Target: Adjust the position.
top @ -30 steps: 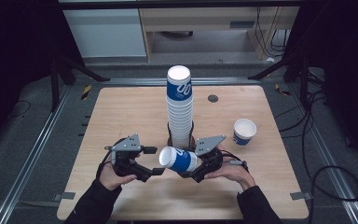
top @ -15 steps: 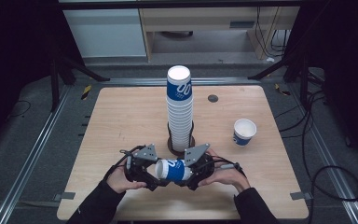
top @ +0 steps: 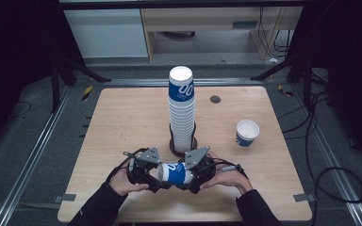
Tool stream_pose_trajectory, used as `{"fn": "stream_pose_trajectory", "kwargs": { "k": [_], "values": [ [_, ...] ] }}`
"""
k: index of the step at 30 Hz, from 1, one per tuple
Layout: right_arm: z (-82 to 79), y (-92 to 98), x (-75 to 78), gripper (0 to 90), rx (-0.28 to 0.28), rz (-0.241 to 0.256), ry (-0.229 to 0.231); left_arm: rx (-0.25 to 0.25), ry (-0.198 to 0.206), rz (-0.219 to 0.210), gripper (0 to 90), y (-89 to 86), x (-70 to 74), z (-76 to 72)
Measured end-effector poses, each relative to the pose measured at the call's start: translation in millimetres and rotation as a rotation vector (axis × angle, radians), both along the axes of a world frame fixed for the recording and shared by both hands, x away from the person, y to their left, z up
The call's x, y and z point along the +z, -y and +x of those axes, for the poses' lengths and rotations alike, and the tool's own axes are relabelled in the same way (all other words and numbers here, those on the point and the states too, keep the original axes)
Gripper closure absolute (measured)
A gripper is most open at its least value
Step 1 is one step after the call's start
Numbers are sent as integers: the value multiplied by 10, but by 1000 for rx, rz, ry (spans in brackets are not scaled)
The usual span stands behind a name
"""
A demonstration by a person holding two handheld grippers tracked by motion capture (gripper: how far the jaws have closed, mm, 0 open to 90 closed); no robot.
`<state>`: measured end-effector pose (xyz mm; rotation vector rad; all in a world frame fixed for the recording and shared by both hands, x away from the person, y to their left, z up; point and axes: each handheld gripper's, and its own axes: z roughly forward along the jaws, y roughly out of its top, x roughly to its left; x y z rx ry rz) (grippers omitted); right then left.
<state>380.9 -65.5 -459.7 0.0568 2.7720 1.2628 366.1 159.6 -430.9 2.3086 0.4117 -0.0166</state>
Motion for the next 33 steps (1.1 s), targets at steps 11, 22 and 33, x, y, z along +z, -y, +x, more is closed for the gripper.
{"fn": "stream_pose_trajectory", "kwargs": {
  "k": [11,22,33],
  "values": [
    [72,253,212,75,-78,149,-11,68,29,-82,266,-206,77,72],
    [137,485,278,59,-119,294,-85,94,47,-233,266,-323,188,63],
    [119,438,239,58,-62,338,-144,36,38,-261,267,-191,174,-2]
  ]
}}
